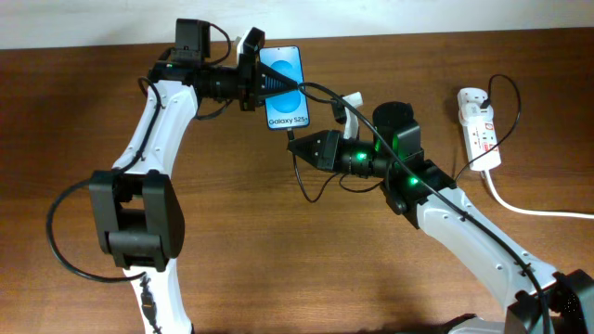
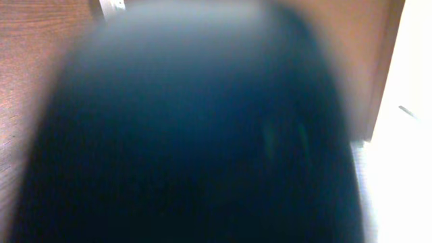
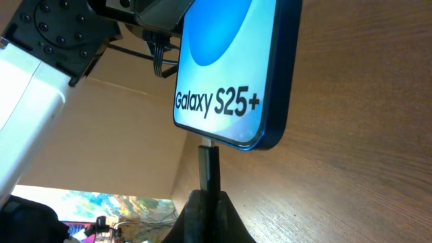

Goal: Plug charger to phone and switch on socket

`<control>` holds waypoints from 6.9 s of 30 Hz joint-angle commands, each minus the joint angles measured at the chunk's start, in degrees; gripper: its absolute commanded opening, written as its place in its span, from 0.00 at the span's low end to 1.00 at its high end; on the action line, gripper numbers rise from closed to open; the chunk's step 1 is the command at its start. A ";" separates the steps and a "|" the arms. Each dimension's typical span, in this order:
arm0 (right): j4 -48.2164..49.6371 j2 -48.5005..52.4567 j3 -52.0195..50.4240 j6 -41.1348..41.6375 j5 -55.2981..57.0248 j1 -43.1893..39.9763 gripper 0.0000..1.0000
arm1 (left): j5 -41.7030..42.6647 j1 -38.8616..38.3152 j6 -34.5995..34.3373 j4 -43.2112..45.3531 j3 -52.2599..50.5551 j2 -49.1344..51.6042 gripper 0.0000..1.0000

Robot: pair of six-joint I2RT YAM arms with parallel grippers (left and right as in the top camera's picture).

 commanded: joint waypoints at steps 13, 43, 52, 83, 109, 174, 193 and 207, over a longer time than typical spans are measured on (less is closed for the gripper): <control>4.42 1.49 0.00 1.97 6.93 -2.56 0.04 | 6.16 -2.62 -1.55 -0.57 0.48 -0.55 0.00; 1.95 1.53 0.00 -1.20 4.24 -2.91 0.73 | -4.98 2.47 8.70 -0.44 0.07 -0.55 0.00; -10.47 1.53 0.00 -7.89 1.44 -9.77 0.88 | -26.67 1.03 19.98 -13.86 -10.14 -0.55 0.00; -17.64 1.53 0.00 -14.49 1.14 -9.75 0.89 | -47.10 -6.60 12.37 -4.50 -16.02 2.25 0.14; -17.68 1.53 0.00 -14.51 1.73 -9.73 0.88 | -49.46 -6.60 12.41 -6.82 -16.02 2.25 0.82; -63.32 6.84 35.28 -38.91 22.40 -71.21 0.91 | -64.04 -0.42 30.88 -41.57 35.08 2.14 0.99; -47.06 33.48 35.23 -41.90 24.13 -59.63 0.95 | -64.04 -0.42 30.88 -41.57 35.08 2.14 0.99; -39.08 39.60 35.15 -46.45 27.32 -53.62 0.96 | -64.04 -0.42 30.88 -41.57 35.08 2.14 0.99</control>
